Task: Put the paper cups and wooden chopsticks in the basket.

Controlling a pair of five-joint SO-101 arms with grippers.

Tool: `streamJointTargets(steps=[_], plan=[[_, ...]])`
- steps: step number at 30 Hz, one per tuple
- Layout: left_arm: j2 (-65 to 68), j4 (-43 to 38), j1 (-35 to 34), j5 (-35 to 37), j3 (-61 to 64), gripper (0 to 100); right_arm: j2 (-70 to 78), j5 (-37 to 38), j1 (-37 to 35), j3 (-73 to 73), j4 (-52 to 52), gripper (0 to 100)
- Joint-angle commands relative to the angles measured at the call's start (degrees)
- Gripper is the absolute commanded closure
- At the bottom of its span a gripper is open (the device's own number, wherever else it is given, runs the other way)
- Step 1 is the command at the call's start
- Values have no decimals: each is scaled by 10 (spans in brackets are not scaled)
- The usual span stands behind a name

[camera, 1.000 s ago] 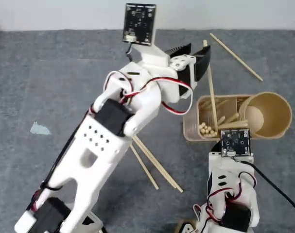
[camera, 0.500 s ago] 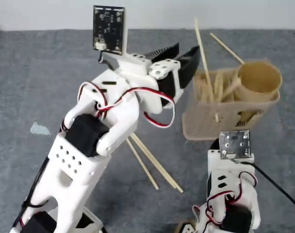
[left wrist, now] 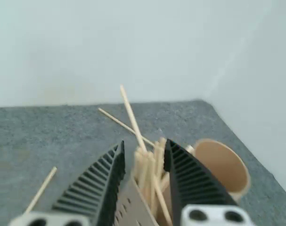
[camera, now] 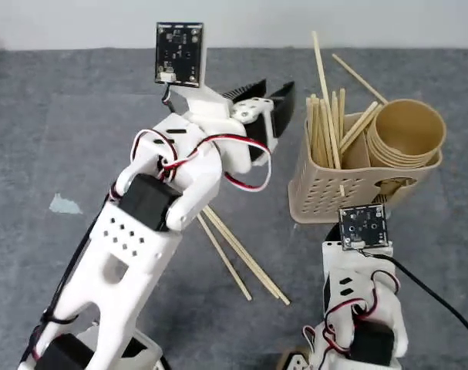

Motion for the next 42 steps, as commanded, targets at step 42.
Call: streamJointTargets(steps=[42], plan=[[-723,-126,-229,-15,823,975,745,-66,-74,-830,0,824]])
